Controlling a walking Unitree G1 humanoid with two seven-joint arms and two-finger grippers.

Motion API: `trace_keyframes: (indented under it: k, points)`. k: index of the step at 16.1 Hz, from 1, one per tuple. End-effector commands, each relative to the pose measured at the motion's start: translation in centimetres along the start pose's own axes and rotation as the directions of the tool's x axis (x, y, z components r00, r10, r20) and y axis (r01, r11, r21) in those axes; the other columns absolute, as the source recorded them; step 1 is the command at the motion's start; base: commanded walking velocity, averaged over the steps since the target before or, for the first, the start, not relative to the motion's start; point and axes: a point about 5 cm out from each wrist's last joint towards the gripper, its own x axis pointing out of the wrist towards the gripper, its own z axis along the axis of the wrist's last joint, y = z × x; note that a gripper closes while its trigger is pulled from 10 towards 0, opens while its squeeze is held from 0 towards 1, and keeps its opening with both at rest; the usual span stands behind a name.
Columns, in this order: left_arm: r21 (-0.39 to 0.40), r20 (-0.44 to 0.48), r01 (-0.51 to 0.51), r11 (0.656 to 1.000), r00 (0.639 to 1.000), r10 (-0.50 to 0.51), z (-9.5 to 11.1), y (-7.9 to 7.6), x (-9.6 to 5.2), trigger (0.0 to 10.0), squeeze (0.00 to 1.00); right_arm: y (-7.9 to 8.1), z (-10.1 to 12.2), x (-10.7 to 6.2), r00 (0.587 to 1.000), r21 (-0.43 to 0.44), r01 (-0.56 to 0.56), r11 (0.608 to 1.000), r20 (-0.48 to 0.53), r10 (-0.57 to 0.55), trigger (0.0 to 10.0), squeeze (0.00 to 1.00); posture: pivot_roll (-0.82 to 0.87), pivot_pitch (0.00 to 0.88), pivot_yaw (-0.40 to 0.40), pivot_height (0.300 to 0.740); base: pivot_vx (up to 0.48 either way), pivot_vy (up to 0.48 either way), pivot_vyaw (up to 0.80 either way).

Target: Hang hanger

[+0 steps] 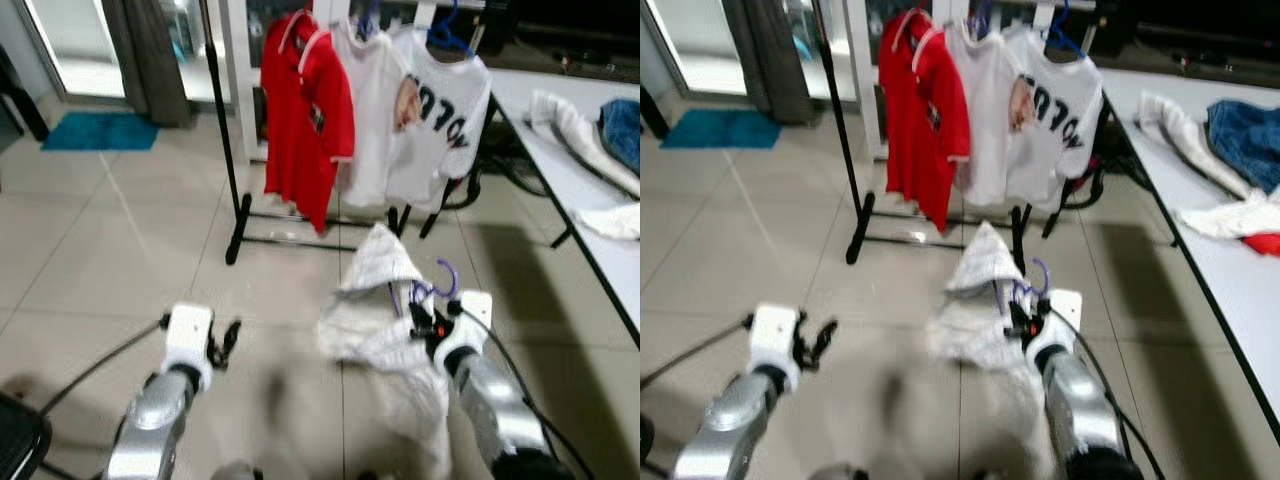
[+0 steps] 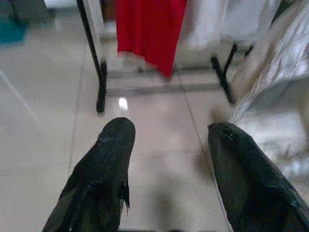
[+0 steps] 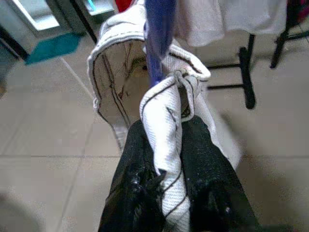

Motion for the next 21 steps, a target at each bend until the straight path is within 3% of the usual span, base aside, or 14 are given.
trace_keyframes:
  k: [1,3,4,5,7,10,12,16,19,21]
  points:
    - [-0.002,0.022,-0.017,1.0,1.0,0.018,1.0,-0.5,-0.2,10.0,0.0,0.5,2.1,0.0,0.997,-0.025,-0.031,0.999,0.071,0.032,10.0,0.0,0.05,0.03,-0.049,0.74,0.0,0.0,0.0]
    - [-0.022,0.043,-0.037,0.999,0.998,0.038,2.4,-1.6,-0.8,10.0,0.0,0.6,3.1,-0.7,0.996,0.002,-0.002,1.0,0.093,0.002,10.0,0.0,0.05,0.03,-0.046,0.74,0.0,0.0,0.0]
    - [0.052,0.111,-0.046,0.998,0.993,0.04,3.5,-2.3,-1.1,10.0,0.0,0.5,3.3,-1.3,0.996,0.0,0.023,1.0,0.091,-0.023,10.0,0.0,0.05,0.031,-0.044,0.74,0.0,0.0,0.0]
    - [0.084,0.112,-0.043,0.996,0.993,0.033,3.9,-2.7,-1.0,10.0,0.0,0.3,3.2,-1.6,0.996,0.021,0.043,0.999,0.08,-0.045,10.0,0.0,0.04,0.031,-0.04,0.74,0.0,0.0,0.0]
    - [0.097,0.11,-0.025,0.995,0.994,0.014,4.2,-3.0,-0.9,10.0,0.0,0.3,3.1,-2.0,0.996,0.028,0.062,0.998,0.06,-0.063,10.0,0.0,0.04,0.031,-0.038,0.74,0.0,0.0,0.0]
    - [0.078,0.139,0.008,0.997,0.99,-0.019,6.3,-3.8,-0.3,10.0,0.0,0.2,4.2,-2.8,0.994,0.05,0.095,0.994,0.057,-0.097,10.0,0.0,0.02,0.025,-0.017,0.74,0.189,0.0,0.0]
    - [0.08,0.151,0.015,0.997,0.988,-0.027,6.8,-3.9,0.1,10.0,0.0,0.5,4.8,-2.6,0.994,0.032,0.091,0.995,0.064,-0.093,10.0,0.0,0.01,0.027,-0.012,0.74,0.3,0.0,0.0]
    - [0.052,0.121,-0.032,0.998,0.992,0.025,6.6,-2.7,0.7,10.0,0.0,0.7,6.4,-1.7,0.989,-0.059,0.12,0.991,0.096,-0.114,10.0,0.0,0.04,0.016,-0.029,0.74,0.292,0.0,0.0]
    - [0.036,0.139,-0.035,0.999,0.99,0.03,7.3,-2.5,0.5,10.0,0.0,1.0,6.7,-1.3,0.992,-0.028,0.073,0.997,0.104,-0.07,10.0,0.0,0.05,0.021,-0.032,0.74,0.304,0.0,0.0]
    - [0.036,0.132,-0.014,0.999,0.991,0.009,7.3,-2.5,1.2,10.0,0.0,1.5,7.0,-0.9,0.993,0.004,0.004,1.0,0.115,-0.005,10.0,0.0,0.05,0.0,0.025,0.74,0.334,0.0,0.4]
